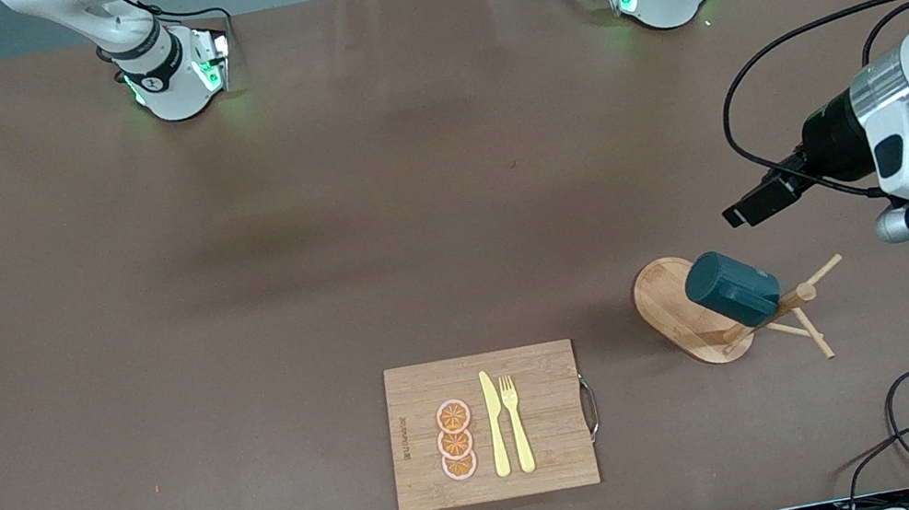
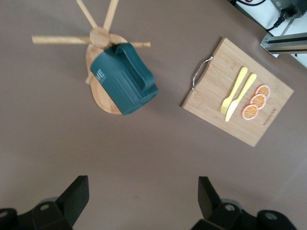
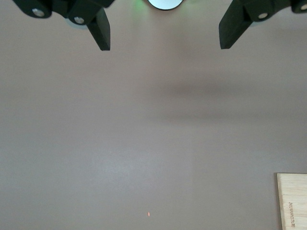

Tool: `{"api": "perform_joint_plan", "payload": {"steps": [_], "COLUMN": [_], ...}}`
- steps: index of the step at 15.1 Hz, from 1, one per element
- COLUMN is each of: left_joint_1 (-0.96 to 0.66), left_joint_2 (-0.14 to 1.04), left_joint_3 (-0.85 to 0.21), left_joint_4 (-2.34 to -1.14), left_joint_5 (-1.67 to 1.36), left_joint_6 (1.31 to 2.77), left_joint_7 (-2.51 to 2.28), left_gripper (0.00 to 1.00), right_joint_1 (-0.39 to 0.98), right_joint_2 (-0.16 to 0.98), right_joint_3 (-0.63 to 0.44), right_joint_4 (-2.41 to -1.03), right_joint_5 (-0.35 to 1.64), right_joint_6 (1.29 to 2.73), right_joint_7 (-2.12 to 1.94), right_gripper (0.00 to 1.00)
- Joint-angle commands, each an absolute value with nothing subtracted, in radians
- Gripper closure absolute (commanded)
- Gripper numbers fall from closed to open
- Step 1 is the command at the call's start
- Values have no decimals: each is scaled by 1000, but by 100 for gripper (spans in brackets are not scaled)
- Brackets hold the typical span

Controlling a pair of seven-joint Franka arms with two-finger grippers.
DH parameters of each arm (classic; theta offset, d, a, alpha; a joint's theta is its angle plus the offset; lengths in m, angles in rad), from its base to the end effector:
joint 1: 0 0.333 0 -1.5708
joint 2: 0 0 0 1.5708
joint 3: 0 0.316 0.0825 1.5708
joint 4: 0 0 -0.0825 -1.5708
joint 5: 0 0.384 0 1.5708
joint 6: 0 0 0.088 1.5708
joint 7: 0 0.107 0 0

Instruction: Pass cup and hang on rack

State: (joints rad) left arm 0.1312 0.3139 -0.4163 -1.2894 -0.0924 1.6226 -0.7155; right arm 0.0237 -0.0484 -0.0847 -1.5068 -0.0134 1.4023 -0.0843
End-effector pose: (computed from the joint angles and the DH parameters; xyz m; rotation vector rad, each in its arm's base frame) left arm 0.6294 -0.1486 0.5888 2.8523 0.6590 -0.0933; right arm 0.5202 -0.0347 0.6658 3.1351 0.0339 -0.0891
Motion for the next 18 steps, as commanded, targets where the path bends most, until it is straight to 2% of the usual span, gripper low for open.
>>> {"api": "perform_joint_plan", "payload": {"steps": [1, 4, 8, 13, 18], "left_joint_1": [31, -56, -69, -46, -9], "left_joint_2": [210, 144, 65, 9, -37], "left_joint_3": [-307, -152, -46, -9, -15], "left_joint_4": [-1376, -1405, -1465, -1468, -1520], "left_joint_5": [17, 21, 21, 23, 20], "left_joint_6": [1614, 1612, 1574, 1450, 1424], "left_joint_7": [-574, -401, -134, -107, -29], "left_gripper": [0, 0, 0, 0, 0], "right_joint_1": [28, 26, 25, 26, 28], "right_joint_2": [-83, -83, -81, -83, -83], "right_joint_3": [-83, -84, -84, -84, -84], "right_joint_4": [-1540, -1539, -1539, -1539, -1540], "right_joint_5": [-28, -29, -35, -35, -35], "right_joint_6": [1407, 1414, 1416, 1413, 1410], "right_joint_7": [-78, -78, -78, -78, -78], "right_gripper": [0, 0, 0, 0, 0]}}
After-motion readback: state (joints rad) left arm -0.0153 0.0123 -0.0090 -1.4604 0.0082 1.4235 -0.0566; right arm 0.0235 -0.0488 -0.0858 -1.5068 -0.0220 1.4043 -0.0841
